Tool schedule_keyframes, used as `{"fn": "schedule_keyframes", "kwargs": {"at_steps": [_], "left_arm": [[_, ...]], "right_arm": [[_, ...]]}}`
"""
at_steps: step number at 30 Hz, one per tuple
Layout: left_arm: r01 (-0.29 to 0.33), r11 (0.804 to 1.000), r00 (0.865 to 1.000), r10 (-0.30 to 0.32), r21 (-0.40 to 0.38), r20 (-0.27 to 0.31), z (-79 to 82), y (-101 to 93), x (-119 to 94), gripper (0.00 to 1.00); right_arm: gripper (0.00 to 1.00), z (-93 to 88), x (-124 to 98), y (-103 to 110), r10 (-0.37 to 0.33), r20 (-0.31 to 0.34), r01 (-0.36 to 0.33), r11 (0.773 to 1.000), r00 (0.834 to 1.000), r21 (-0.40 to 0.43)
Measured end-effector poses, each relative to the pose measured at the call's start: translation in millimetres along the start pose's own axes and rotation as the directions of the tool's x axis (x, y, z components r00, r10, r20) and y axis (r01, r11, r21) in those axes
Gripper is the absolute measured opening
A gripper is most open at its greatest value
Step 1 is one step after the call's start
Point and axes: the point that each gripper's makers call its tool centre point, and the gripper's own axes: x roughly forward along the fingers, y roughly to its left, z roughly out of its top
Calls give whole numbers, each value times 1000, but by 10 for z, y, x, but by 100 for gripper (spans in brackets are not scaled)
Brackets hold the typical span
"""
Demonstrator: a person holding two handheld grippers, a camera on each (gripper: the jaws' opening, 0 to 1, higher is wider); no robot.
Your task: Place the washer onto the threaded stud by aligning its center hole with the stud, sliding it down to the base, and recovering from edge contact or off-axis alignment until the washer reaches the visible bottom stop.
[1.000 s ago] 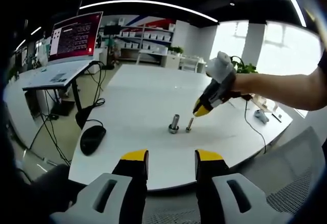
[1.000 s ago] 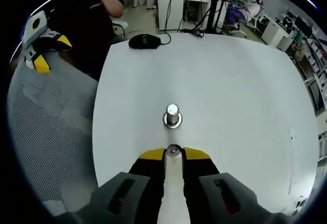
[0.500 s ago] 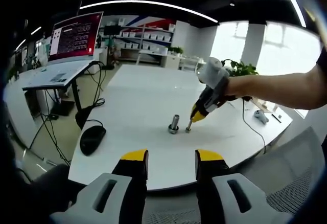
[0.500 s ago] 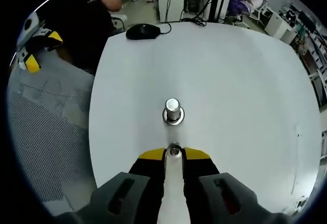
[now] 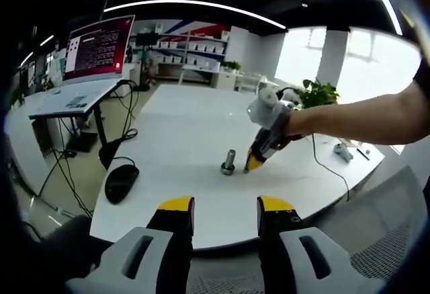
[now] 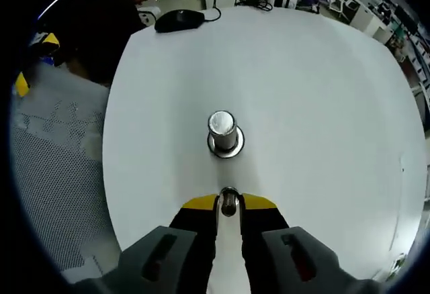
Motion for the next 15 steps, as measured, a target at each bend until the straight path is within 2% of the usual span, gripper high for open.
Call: {"fn": "schedule_keyframes", "kwargs": {"at_steps": [6, 7, 8, 10, 13, 15], "left_arm": [[2, 1000, 1000, -2, 0, 1, -3, 8, 0, 35], [3, 1000, 1000, -3, -2, 1, 1, 2, -1, 35], [3, 1000, 1000, -3, -3, 2, 6, -2, -2, 35], [6, 1000, 1000, -6, 3, -4, -1, -5, 2, 35], [6, 1000, 1000, -6, 5, -6, -9, 0, 6, 35], [0, 1000, 1000, 0, -3, 3, 11, -1, 3, 36]], "right_arm": [[14, 9, 1, -19, -6, -1, 6, 1000, 1000, 19], [16, 5, -11, -12, -13, -6, 13, 1000, 1000, 17], [19, -6, -28, -70, -54, -9, 55, 998, 998, 26], [26, 1, -54, -90, -68, 1, 68, 997, 998, 40], [27, 8, -175, -58, -68, 37, 66, 996, 997, 55], [27, -51, -412, 16, -85, 53, 82, 995, 995, 53]]}}
